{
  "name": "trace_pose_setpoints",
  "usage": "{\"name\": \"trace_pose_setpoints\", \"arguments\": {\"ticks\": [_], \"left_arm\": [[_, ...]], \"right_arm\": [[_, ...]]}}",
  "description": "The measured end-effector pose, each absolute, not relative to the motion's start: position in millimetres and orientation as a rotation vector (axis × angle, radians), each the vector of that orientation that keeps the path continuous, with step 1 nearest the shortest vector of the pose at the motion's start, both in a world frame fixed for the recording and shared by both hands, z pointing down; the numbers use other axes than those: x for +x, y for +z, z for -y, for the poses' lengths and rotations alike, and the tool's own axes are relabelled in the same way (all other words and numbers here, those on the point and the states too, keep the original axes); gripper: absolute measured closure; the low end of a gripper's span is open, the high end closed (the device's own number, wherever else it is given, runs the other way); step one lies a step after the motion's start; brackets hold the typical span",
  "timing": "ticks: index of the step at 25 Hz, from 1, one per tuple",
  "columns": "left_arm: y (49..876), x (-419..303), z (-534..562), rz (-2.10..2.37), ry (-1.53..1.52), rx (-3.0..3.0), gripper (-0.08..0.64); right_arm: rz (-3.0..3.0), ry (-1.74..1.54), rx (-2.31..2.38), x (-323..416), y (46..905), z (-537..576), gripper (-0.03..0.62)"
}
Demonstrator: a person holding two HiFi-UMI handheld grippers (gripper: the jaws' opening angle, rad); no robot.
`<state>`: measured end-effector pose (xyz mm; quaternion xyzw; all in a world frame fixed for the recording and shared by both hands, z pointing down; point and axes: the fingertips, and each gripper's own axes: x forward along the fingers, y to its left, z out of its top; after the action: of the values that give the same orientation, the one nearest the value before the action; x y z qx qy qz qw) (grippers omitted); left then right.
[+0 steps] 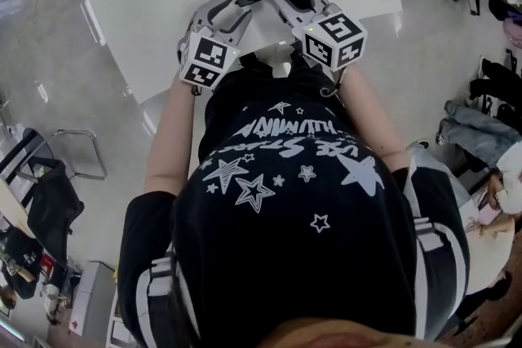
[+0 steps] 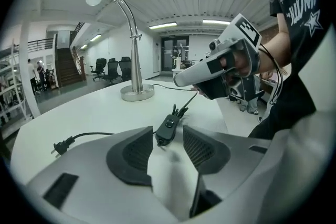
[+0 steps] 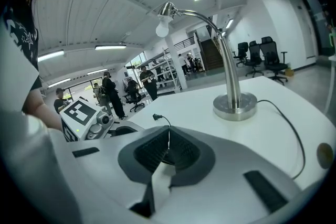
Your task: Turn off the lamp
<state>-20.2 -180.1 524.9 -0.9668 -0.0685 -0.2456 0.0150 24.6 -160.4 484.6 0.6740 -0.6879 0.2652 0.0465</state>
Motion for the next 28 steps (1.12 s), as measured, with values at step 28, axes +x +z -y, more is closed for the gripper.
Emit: {"name": "trace_pose_setpoints", "arguments": {"ticks": [28], "left_arm": [[542.8, -7.5, 182.7, 0.353, -0.827, -2.924, 0.422]], "right_arm": [[2.027, 0.984, 1.907, 4.3, 532.8, 175.1, 0.586]]}}
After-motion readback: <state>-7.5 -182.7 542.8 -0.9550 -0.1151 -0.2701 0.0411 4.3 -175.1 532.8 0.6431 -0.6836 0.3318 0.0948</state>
